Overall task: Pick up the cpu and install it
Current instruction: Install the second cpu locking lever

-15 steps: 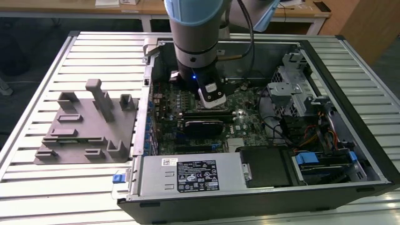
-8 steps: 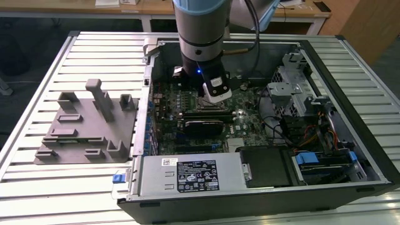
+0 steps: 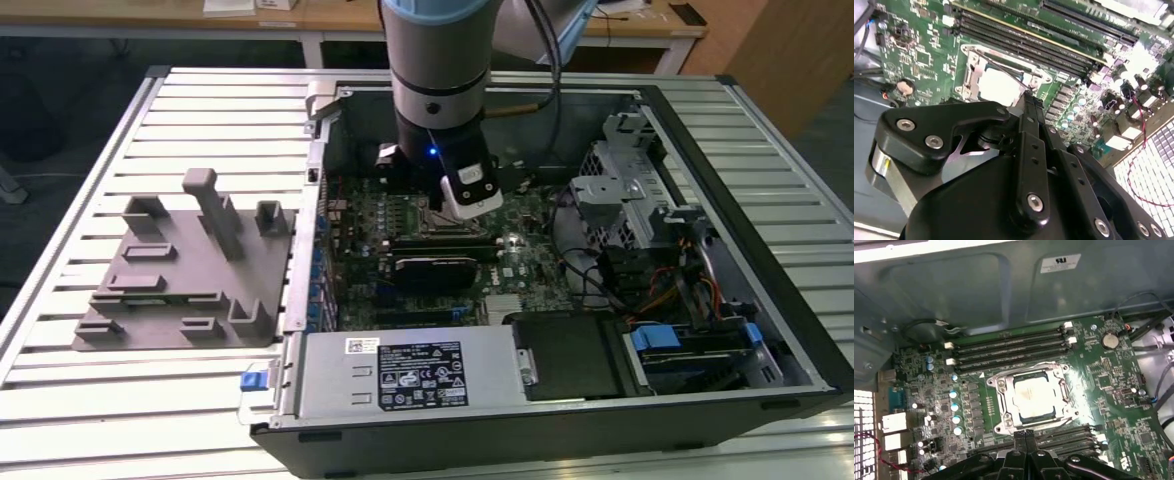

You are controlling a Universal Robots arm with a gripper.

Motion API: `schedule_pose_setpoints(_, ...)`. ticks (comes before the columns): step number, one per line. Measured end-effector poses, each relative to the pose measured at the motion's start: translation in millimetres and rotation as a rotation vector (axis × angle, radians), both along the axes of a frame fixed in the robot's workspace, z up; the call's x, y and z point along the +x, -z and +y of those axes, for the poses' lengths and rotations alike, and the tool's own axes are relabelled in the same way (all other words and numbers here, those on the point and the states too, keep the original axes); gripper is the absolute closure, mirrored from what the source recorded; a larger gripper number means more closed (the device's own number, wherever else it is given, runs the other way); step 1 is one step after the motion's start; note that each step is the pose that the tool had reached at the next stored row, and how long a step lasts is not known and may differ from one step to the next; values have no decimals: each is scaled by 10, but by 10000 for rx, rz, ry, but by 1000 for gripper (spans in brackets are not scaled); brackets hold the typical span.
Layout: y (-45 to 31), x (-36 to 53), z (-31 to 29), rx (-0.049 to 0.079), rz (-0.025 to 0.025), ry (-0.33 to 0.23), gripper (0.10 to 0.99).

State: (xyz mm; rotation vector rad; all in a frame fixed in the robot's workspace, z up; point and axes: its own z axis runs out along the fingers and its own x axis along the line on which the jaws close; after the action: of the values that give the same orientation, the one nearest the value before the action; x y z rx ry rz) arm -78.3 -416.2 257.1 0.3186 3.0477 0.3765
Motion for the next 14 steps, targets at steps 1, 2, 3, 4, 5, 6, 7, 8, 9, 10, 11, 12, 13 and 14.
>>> schedule_pose_setpoints(1, 2, 14, 0, -50, 10, 6, 980)
schedule_pose_setpoints(2, 6, 31, 0, -90, 22, 10, 980)
schedule_pose_setpoints(3, 13, 48, 0, -110, 32, 14, 980)
schedule_pose_setpoints(4, 23, 64, 0, -116, 41, 16, 980)
schedule_pose_setpoints(5, 34, 81, 0, -117, 50, 18, 980)
schedule_pose_setpoints(6, 47, 97, -1, -117, 59, 19, 980)
schedule_pose_setpoints(7, 60, 111, -1, -117, 69, 21, 980)
schedule_pose_setpoints(8, 72, 124, -2, -117, 82, 22, 980)
schedule_pose_setpoints(9, 85, 131, -4, -118, 96, 23, 980)
schedule_pose_setpoints(10, 98, 133, -4, -118, 110, 25, 980)
schedule_pose_setpoints(11, 112, 132, -5, -118, 128, 26, 980)
schedule_pose_setpoints(12, 127, 132, -5, -118, 150, 26, 980)
schedule_pose_setpoints(13, 140, 132, -5, -118, 168, 26, 980)
schedule_pose_setpoints(14, 154, 131, -6, -118, 186, 26, 980)
